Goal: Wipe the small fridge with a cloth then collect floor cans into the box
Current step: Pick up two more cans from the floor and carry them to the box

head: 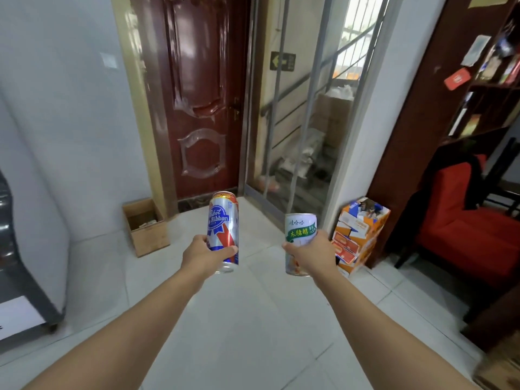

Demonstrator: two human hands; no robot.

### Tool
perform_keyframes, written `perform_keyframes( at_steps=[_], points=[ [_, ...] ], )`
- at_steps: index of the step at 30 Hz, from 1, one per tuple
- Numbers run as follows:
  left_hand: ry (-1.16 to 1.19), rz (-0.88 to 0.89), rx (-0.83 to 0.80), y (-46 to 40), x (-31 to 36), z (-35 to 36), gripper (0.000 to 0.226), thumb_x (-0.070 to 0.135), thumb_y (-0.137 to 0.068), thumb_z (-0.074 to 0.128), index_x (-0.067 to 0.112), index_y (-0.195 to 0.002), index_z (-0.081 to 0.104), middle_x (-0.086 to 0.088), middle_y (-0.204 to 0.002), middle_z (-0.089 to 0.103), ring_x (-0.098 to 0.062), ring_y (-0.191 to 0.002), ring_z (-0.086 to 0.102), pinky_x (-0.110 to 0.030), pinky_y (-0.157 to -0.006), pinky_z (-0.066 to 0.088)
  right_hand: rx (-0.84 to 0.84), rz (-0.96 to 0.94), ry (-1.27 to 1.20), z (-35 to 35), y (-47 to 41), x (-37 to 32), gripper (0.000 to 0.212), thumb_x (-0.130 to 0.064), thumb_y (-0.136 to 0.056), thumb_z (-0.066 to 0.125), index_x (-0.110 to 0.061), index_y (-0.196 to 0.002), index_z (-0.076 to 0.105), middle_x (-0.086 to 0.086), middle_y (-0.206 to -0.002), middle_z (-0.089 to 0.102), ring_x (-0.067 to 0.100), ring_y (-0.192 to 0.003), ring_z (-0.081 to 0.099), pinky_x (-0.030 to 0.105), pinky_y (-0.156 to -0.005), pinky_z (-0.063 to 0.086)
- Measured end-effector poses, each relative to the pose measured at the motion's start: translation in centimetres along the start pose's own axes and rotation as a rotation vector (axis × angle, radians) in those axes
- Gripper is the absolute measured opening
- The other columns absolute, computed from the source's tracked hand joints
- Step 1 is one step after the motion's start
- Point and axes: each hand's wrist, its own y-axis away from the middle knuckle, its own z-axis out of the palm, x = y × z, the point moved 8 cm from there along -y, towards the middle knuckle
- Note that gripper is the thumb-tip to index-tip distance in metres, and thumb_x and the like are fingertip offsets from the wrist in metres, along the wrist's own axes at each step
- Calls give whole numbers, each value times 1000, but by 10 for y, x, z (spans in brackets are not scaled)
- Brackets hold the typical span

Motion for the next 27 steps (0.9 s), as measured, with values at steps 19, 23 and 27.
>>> perform_keyframes(
  at_steps=[19,23,27],
  points=[
    [66,-111,333,-275,115,81,72,29,-72,79,12,-130,41,-9,-124,56,-21,-100,57,-35,-83,50,-230,-122,46,100,-392,-96,69,-32,-70,80,-12,-122,40,8,-111,57,23,-95,58,39,-84,53],
    [58,-165,382,-335,121,83,70,30,-72,78,12,-130,41,-9,-125,55,-25,-106,58,-40,-87,51,-270,-170,36,141,-459,-116,66,-31,-65,82,-14,-115,44,3,-101,56,20,-87,56,38,-79,52],
    [62,-176,433,-406,127,73,69,31,-72,79,12,-128,43,-9,-124,56,-22,-101,58,-36,-84,52,-313,-208,60,194,-524,-150,60,-33,-65,82,-17,-107,42,1,-96,54,19,-84,55,37,-76,50]
  ],
)
